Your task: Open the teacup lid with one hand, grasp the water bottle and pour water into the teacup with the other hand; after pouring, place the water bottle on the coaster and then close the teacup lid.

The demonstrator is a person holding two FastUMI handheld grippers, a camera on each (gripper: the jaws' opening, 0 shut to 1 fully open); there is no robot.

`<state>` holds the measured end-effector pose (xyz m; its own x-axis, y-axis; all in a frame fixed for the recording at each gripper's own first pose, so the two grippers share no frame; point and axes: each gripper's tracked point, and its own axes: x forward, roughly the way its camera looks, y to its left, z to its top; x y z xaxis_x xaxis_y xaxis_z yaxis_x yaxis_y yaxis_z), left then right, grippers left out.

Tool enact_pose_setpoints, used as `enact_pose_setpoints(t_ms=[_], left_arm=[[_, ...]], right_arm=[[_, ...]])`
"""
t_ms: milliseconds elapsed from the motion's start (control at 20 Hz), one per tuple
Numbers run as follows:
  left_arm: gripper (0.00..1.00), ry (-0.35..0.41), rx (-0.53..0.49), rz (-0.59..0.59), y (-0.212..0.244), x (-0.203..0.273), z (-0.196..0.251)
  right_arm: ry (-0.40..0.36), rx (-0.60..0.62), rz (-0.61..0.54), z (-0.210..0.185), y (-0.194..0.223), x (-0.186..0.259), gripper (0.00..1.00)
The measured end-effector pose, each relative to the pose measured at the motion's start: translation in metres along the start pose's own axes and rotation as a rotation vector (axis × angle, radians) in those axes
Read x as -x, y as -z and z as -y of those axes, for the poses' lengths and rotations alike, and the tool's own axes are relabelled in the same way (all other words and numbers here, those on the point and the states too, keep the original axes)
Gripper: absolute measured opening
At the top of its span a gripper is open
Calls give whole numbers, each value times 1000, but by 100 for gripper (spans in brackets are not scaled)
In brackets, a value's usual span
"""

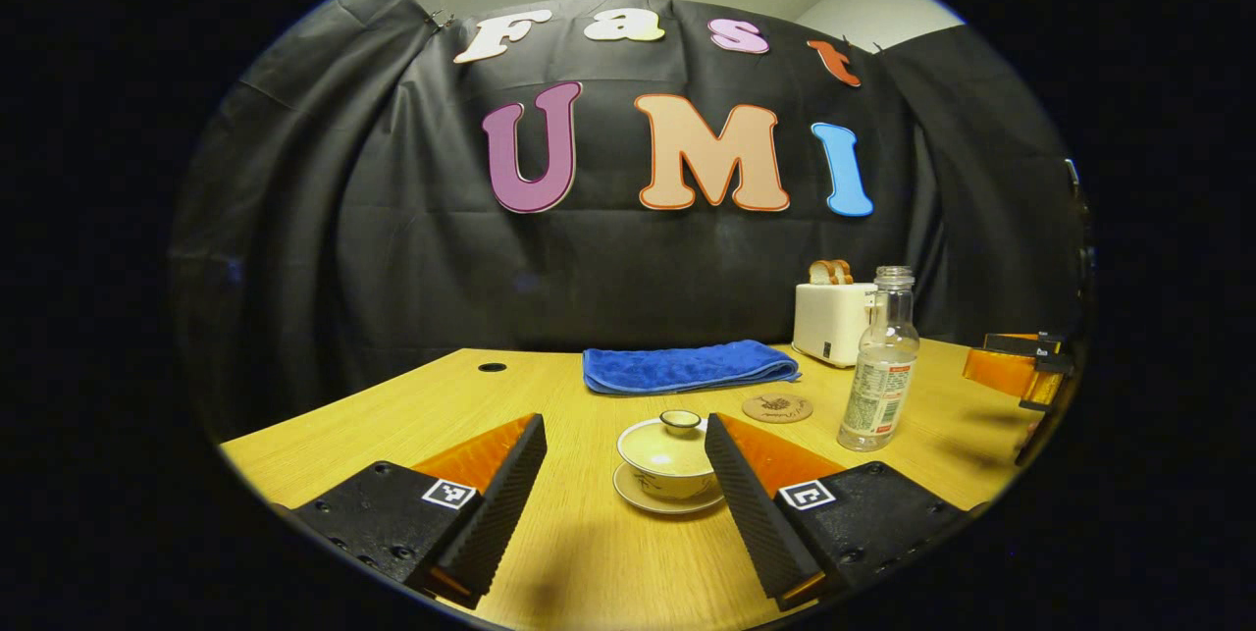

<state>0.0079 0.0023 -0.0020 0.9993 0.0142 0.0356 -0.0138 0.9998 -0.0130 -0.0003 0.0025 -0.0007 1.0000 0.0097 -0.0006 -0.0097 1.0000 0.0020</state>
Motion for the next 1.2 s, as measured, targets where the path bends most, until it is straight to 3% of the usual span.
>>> enact_pose_setpoints(t_ms=[250,500,750,850,950,1200], left_arm=[[95,128,-17,-86,14,-38,23],[94,182,-74,-187,30,-62,32],[69,206,-100,-201,32,-67,37],[65,210,-105,-192,31,-68,37],[40,216,-108,-168,27,-69,37],[25,199,-88,-130,20,-66,31]], right_arm=[[-12,0,0,-1,0,1,96],[-26,-1,-1,-3,-1,1,96],[-32,-1,0,-5,0,1,95],[-33,-1,0,-5,0,1,96],[-33,-1,0,-5,1,1,96],[-43,-2,0,-8,0,2,94]])
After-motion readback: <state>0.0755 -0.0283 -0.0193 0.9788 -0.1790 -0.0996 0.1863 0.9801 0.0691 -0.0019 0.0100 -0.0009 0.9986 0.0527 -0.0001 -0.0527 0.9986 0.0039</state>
